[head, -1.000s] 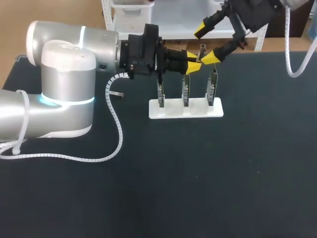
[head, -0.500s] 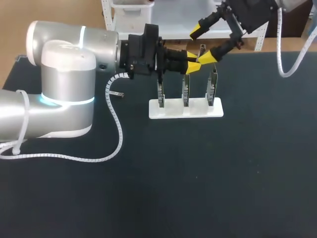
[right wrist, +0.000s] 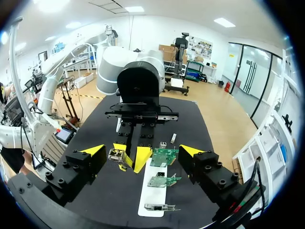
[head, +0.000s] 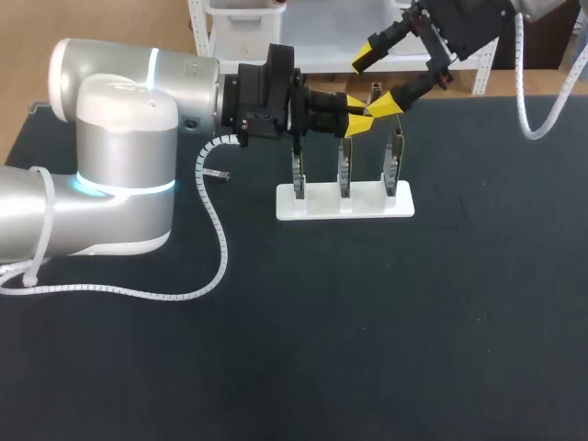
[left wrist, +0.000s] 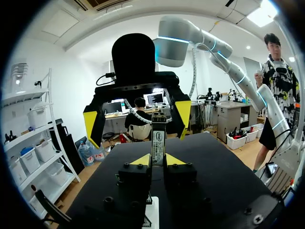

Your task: Pick up the optical module with the left hand, and insert it into the network port with the right hand.

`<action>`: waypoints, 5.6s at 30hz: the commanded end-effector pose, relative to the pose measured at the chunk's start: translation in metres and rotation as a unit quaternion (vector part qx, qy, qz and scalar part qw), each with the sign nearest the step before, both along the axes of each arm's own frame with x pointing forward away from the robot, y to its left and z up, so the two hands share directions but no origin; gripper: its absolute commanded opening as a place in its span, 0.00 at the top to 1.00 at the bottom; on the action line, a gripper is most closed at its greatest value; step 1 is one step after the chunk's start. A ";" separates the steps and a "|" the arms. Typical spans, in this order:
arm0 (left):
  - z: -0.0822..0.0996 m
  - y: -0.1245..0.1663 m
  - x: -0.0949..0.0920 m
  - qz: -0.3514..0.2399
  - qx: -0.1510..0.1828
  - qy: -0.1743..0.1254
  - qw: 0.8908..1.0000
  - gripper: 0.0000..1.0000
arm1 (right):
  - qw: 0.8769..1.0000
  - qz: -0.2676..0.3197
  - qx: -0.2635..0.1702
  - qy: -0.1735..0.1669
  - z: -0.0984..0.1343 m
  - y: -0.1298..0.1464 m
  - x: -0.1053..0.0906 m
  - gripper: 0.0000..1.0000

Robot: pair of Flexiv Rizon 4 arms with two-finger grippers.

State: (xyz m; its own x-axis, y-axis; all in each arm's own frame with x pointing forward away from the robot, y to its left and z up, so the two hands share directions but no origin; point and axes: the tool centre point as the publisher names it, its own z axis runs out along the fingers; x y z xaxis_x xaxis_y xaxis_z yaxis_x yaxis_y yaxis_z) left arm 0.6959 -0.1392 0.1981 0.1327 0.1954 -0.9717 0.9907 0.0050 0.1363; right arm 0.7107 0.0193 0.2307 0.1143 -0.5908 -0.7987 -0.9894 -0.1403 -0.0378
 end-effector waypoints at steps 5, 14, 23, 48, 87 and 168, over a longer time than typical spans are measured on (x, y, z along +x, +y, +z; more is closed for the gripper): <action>0.001 0.000 0.003 -0.003 0.002 0.001 1.000 1.00 | 1.000 -0.001 0.001 -0.001 0.000 -0.001 -0.001 0.08; 0.001 0.000 0.003 -0.003 0.002 0.001 1.000 1.00 | 1.000 -0.001 0.001 -0.001 0.000 -0.001 -0.001 0.86; 0.001 0.000 0.003 -0.003 0.002 0.001 1.000 1.00 | 1.000 -0.001 0.001 -0.001 0.000 -0.001 -0.001 1.00; 0.001 0.000 0.003 -0.003 0.002 0.001 1.000 0.00 | 1.000 -0.001 0.001 -0.001 0.000 -0.001 -0.001 1.00; 0.011 0.050 0.037 -0.028 0.173 0.013 0.984 0.00 | 1.000 -0.001 0.001 -0.001 0.000 -0.001 -0.001 1.00; 0.008 0.072 0.058 -0.004 0.196 0.009 0.980 0.00 | 0.993 0.024 -0.028 0.112 -0.050 0.011 0.011 1.00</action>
